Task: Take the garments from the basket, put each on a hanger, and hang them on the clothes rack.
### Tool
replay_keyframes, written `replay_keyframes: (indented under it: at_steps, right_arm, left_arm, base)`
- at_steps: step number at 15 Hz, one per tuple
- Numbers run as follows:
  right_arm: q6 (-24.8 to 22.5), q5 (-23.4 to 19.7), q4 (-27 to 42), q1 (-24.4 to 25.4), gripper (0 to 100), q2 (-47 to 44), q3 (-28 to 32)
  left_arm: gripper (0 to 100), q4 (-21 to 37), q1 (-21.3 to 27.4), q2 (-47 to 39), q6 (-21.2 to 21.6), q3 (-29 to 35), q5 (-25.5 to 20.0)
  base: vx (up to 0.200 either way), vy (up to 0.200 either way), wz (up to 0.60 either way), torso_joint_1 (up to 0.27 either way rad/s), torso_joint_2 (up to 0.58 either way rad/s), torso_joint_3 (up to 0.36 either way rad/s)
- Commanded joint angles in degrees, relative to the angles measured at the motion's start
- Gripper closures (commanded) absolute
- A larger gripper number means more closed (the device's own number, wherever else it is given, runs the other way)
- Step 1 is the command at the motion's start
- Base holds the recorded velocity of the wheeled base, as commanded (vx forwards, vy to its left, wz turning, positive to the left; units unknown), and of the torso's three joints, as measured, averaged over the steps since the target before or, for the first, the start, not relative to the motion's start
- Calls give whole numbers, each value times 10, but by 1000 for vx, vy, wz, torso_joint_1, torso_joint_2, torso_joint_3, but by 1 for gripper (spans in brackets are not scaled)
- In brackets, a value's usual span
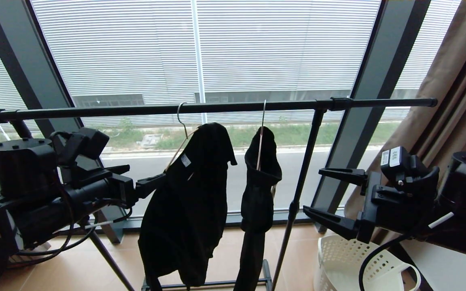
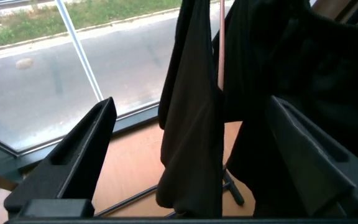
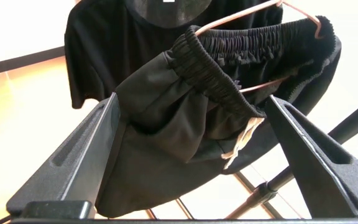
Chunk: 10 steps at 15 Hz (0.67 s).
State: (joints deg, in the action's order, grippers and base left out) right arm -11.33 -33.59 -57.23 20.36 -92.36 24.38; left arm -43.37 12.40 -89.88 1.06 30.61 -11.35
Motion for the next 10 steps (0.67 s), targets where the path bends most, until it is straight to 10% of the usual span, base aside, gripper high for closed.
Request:
replay_keyframes:
  at_steps: [1,5,10]
  right_arm:
    - [1,3,5,2,0,49,-3]
    - [2,124,179,41,0,276,-13]
    - [3,328,416,119,0,475,-22]
  left_arm:
    - [0,44,1,88,1,-19,-1]
    - [0,225,12,327,36,-66,-1]
    - [0,260,9,542,51,-183,20]
  base:
    - [0,0,0,0,0,0]
    - [0,0,0,0,0,0]
    - [0,0,0,0,0,0]
